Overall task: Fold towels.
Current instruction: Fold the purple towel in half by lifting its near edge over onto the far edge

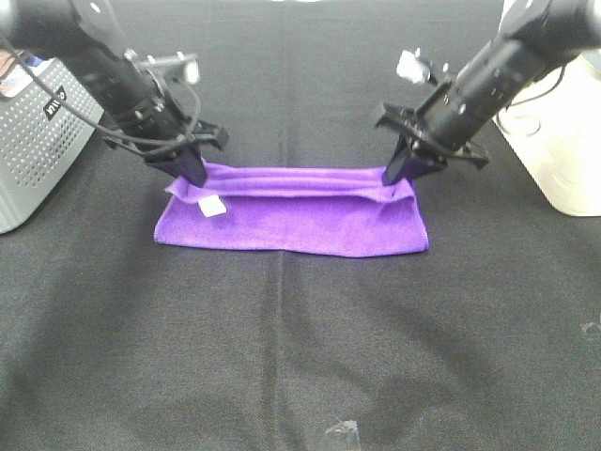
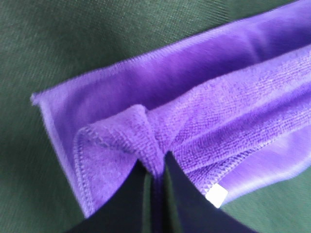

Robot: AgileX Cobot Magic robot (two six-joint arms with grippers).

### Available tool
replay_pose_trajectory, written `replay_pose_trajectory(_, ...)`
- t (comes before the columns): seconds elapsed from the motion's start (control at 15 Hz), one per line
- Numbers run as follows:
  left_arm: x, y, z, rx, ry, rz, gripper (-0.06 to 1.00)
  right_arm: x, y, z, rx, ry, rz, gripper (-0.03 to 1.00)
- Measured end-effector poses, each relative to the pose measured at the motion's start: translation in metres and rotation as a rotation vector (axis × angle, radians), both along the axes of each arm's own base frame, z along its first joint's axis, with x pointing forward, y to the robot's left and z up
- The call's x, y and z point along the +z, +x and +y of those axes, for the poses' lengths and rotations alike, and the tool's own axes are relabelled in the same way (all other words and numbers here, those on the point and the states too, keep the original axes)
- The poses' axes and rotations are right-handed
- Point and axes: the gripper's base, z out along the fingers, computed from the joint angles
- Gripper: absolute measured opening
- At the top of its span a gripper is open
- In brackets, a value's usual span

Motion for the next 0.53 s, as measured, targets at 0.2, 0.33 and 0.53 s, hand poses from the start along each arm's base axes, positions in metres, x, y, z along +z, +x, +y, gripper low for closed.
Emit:
replay_pose_trajectory(0.2, -0.0136, 0.0015, -0.0004, -0.004, 0.008, 0.029, 0.0, -0.0122, 0.0012, -0.0003, -0.006, -0.007, 0.014, 0.03)
replay_pose_trajectory(0.33, -0.0146, 0.0014, -0.0004, -0.004, 0.009, 0.032, 0.0, -0.0116, 0.0023, -0.0004, -0.01, -0.008, 0.005, 0.07)
replay_pose_trajectory(0.53, -0.0143, 0.0019, 0.0002, -0.008, 0.017, 0.026, 0.0, -0.0144, 0.0027, -0.0015, -0.004, -0.023, 0.002, 0.21)
